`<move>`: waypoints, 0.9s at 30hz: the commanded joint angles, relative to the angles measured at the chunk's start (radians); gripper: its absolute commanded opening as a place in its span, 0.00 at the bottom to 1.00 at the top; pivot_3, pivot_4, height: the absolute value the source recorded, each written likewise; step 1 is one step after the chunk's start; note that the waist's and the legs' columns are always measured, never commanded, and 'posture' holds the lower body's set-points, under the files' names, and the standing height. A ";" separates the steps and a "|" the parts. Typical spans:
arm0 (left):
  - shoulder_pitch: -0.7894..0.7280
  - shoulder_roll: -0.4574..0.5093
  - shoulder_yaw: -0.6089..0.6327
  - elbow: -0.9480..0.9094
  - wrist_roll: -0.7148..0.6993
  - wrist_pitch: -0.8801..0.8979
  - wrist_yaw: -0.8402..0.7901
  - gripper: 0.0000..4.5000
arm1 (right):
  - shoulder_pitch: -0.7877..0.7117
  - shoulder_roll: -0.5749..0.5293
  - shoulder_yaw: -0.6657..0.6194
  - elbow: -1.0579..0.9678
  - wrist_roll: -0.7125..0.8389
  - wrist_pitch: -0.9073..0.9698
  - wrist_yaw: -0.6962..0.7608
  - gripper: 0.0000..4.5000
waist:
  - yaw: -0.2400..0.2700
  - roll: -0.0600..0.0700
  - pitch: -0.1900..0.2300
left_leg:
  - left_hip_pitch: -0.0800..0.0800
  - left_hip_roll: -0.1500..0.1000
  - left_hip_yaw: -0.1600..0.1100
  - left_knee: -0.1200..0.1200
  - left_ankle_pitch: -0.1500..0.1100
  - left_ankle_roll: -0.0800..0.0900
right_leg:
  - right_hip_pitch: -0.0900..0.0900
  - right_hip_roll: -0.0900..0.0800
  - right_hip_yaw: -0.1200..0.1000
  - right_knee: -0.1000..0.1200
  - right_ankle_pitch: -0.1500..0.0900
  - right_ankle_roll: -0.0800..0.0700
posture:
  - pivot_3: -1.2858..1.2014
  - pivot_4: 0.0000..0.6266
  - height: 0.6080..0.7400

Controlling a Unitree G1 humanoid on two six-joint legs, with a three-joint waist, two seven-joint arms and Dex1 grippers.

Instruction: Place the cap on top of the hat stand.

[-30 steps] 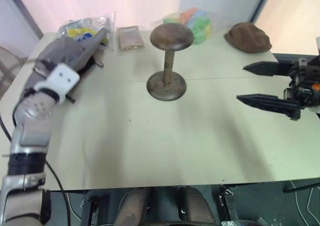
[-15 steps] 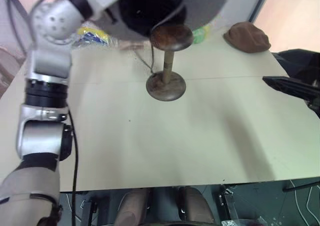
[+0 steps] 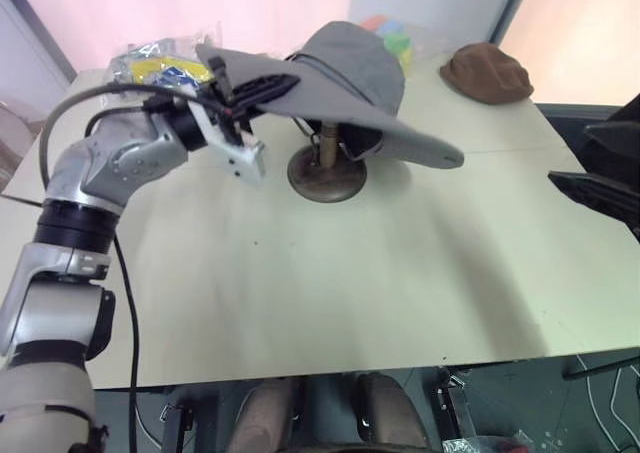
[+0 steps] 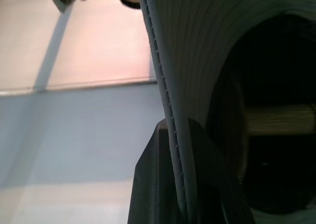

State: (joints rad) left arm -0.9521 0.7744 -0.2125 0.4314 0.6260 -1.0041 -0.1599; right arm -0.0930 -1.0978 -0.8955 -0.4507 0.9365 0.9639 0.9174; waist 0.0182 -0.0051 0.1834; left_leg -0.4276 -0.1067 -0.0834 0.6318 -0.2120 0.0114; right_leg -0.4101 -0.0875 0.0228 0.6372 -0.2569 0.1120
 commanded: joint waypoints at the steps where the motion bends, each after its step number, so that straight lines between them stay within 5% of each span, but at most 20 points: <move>1: 0.022 0.014 -0.009 0.032 0.084 -0.045 0.077 0.01 | 0.018 0.005 -0.030 -0.020 -0.006 -0.029 0.002 1.00 | 0.001 0.000 0.000 | 0.000 0.000 0.000 0.000 0.000 0.000 | 0.000 0.000 0.000 0.000 0.000 0.000 | 0.52 0.24 0.96; 8: 0.105 -0.022 -0.043 0.179 0.050 -0.012 0.072 0.01 | 0.040 -0.023 0.030 -0.018 -0.052 -0.062 0.008 1.00 | -0.004 0.000 -0.001 | 0.001 0.000 0.000 0.001 0.000 0.000 | 0.001 0.000 -0.001 0.001 0.000 0.000 | 0.52 0.24 0.96; 23: 0.158 -0.063 -0.090 0.195 0.028 -0.034 0.040 0.01 | -0.003 -0.058 0.079 0.010 -0.059 -0.059 0.018 1.00 | -0.003 0.000 -0.001 | 0.001 0.000 0.000 0.001 0.000 0.000 | 0.000 0.000 -0.001 0.002 0.000 0.001 | 0.52 0.24 0.96; 27: 0.169 -0.068 -0.095 0.205 -0.021 -0.040 -0.009 0.32 | 0.009 -0.058 0.077 0.011 -0.070 -0.065 0.029 1.00 | -0.003 0.000 -0.001 | 0.001 0.000 0.000 0.001 0.000 0.000 | 0.000 0.000 -0.001 0.002 0.000 0.000 | 0.52 0.24 0.96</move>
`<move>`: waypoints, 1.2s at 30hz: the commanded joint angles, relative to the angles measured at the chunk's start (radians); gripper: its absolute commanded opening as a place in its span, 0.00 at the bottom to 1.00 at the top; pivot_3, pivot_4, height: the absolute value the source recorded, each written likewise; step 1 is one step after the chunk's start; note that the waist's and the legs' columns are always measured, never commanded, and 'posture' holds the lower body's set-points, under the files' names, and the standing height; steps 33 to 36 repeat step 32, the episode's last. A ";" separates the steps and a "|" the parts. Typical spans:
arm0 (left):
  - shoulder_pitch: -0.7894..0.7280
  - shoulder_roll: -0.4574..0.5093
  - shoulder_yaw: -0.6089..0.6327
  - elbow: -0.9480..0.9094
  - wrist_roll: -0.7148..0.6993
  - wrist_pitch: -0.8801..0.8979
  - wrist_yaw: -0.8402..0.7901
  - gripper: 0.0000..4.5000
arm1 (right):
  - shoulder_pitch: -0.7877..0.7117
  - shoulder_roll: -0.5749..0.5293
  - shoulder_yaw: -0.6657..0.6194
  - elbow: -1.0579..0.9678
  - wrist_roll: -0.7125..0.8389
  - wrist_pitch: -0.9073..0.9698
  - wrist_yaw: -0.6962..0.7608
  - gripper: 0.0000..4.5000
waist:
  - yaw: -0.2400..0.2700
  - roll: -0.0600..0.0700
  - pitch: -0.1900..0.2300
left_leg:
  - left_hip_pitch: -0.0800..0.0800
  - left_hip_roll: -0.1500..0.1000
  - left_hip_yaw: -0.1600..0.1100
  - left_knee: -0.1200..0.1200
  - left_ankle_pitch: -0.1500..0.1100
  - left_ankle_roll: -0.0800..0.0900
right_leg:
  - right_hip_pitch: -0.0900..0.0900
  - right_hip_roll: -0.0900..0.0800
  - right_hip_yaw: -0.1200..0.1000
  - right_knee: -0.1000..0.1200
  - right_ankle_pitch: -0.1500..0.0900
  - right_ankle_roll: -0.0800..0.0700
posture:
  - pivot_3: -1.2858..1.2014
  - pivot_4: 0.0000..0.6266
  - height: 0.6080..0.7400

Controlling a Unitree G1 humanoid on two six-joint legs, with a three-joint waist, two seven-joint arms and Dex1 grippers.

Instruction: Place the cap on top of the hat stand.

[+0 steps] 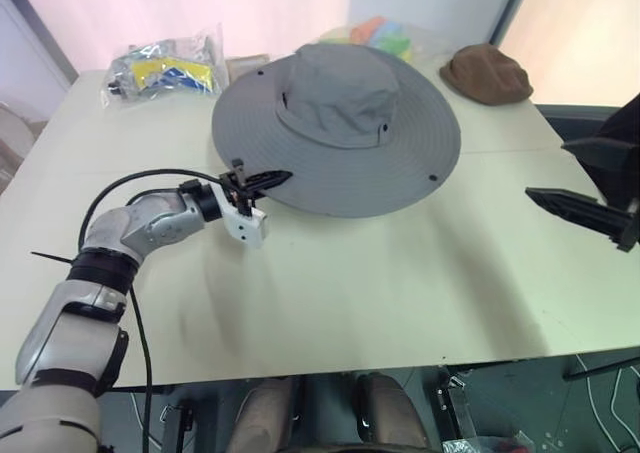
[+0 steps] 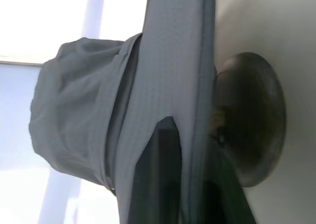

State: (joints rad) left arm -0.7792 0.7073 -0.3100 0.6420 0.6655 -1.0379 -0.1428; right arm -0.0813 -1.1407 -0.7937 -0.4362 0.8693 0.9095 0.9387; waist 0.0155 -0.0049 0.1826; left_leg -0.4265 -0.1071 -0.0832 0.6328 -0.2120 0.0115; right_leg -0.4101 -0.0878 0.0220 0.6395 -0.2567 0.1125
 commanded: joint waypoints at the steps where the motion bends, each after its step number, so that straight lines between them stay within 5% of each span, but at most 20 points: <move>1: -0.001 0.001 0.004 -0.009 -0.071 -0.009 -0.036 0.42 | -0.003 -0.015 -0.025 -0.003 -0.003 -0.010 0.009 1.00 | 0.000 0.000 0.000 | 0.000 0.000 0.000 0.000 0.000 0.000 | 0.000 0.000 0.000 0.000 0.000 0.000 | 0.52 0.24 0.96; 6: 0.035 0.045 0.021 -0.033 -0.112 -0.022 -0.077 0.98 | -0.004 -0.019 -0.011 0.017 -0.020 -0.027 0.029 1.00 | -0.002 0.000 0.000 | 0.000 0.000 0.000 0.000 0.000 0.000 | 0.000 0.000 0.000 0.000 0.000 0.000 | 0.52 0.24 0.96; 13: 0.210 0.258 0.039 -0.158 -0.445 0.043 -0.346 0.98 | -0.002 -0.036 0.015 0.073 -0.067 -0.066 0.086 1.00 | -0.008 0.001 0.000 | 0.000 0.001 0.000 -0.001 0.000 0.000 | -0.002 0.000 0.002 0.001 0.000 0.000 | 0.52 0.24 0.96; 19: 0.410 0.472 0.203 -0.407 -1.067 0.783 -0.847 0.98 | -0.008 -0.063 0.052 0.165 -0.125 -0.128 0.165 1.00 | -0.006 0.001 0.000 | 0.000 0.001 0.000 -0.001 0.000 0.000 | -0.001 0.000 0.002 0.001 0.000 -0.001 | 0.52 0.24 0.96; 23: 0.277 0.563 0.374 -0.411 -1.412 1.300 -1.067 0.98 | -0.099 -0.106 0.127 0.276 -0.145 -0.176 0.202 1.00 | -0.004 0.001 0.000 | 0.000 0.001 0.000 0.000 0.000 0.000 | -0.001 0.000 0.000 0.001 -0.001 -0.002 | 0.52 0.24 0.96; 28: 0.027 0.597 0.431 -0.333 -1.481 1.564 -1.230 0.98 | -0.218 -0.135 0.240 0.382 -0.167 -0.223 0.253 1.00 | -0.019 0.002 0.000 | 0.001 0.001 0.000 -0.002 0.000 0.000 | 0.000 0.000 -0.002 -0.001 -0.002 -0.001 | 0.52 0.24 0.96; 36: -0.087 0.581 0.402 -0.291 -1.384 1.568 -1.278 0.98 | -0.308 -0.132 0.327 0.430 -0.184 -0.249 0.276 1.00 | -0.031 0.002 0.000 | 0.001 0.001 0.001 -0.002 0.000 0.000 | -0.001 0.001 -0.001 0.001 -0.002 -0.001 | 0.52 0.24 0.96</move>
